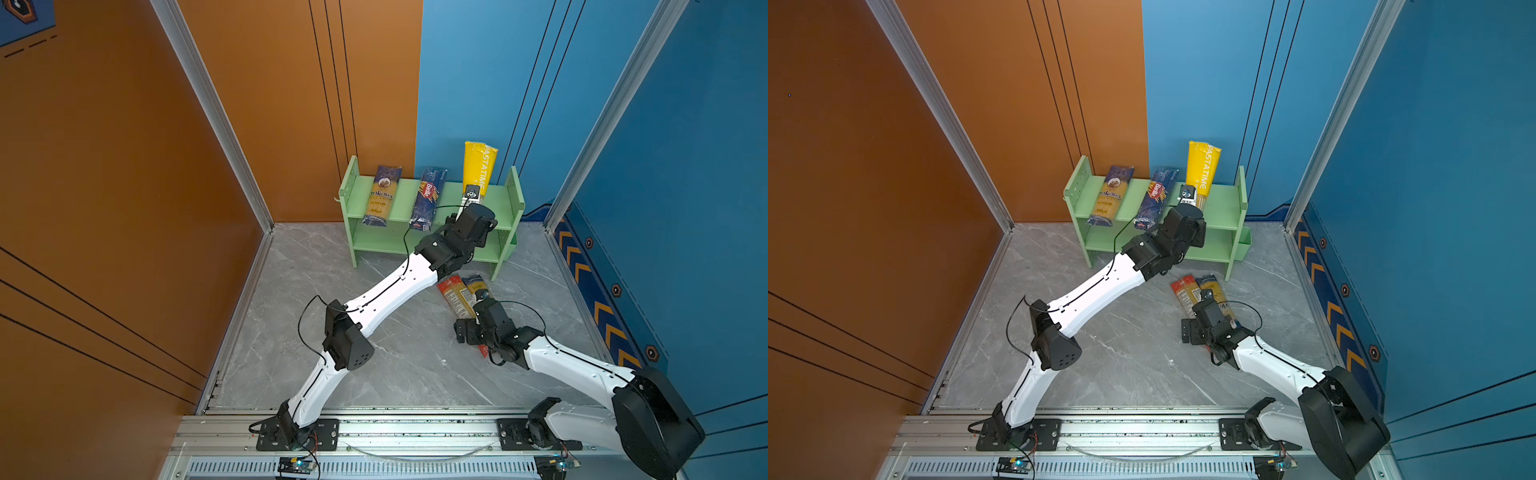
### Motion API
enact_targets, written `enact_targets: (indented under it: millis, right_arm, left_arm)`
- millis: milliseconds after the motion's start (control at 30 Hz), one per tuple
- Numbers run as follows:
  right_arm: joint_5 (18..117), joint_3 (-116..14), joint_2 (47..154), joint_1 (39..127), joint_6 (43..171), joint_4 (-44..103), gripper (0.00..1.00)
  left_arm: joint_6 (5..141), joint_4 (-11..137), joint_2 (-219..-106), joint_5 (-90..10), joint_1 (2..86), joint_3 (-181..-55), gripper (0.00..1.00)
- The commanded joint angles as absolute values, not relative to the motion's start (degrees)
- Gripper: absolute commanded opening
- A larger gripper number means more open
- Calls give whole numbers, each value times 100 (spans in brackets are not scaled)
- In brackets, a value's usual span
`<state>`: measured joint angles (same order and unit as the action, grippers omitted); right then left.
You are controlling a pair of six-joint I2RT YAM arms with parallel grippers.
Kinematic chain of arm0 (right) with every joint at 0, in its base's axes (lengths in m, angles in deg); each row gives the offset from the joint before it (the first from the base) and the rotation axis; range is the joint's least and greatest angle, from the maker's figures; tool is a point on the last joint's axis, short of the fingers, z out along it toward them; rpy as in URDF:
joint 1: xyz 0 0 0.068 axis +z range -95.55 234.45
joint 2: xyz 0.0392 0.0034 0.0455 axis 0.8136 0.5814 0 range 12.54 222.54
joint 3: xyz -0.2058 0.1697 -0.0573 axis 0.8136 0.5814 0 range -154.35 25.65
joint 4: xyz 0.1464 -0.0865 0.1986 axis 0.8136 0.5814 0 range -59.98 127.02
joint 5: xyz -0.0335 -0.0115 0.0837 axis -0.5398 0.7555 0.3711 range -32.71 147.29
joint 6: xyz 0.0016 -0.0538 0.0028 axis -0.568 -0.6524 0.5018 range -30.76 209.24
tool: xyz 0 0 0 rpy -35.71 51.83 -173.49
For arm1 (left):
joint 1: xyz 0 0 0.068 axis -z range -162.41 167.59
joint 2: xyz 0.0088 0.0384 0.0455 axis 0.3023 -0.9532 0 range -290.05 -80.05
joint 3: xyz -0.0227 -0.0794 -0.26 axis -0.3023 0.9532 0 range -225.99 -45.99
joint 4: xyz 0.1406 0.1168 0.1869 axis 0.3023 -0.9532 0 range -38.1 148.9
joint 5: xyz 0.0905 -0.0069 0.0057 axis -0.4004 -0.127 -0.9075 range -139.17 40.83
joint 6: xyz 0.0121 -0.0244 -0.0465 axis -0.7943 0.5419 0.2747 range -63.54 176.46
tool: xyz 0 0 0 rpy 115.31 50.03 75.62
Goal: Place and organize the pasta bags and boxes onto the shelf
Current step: 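Carry the upright Pastatime bag over the top tier beside the Barilla box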
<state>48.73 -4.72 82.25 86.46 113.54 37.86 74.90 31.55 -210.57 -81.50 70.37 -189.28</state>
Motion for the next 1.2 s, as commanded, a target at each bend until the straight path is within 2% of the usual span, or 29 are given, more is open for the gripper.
enact_targets:
  millis: [0,1167]
  right_arm:
    - [4934,-325,8100,8721,11508,3711,100]
    - [5004,-388,8570,8916,11614,3424,100]
  left_arm:
    - [7542,4330,-20955,-8412,7033,-19264,0]
    - [7285,4967,-21335,-8190,6946,-19257,0]
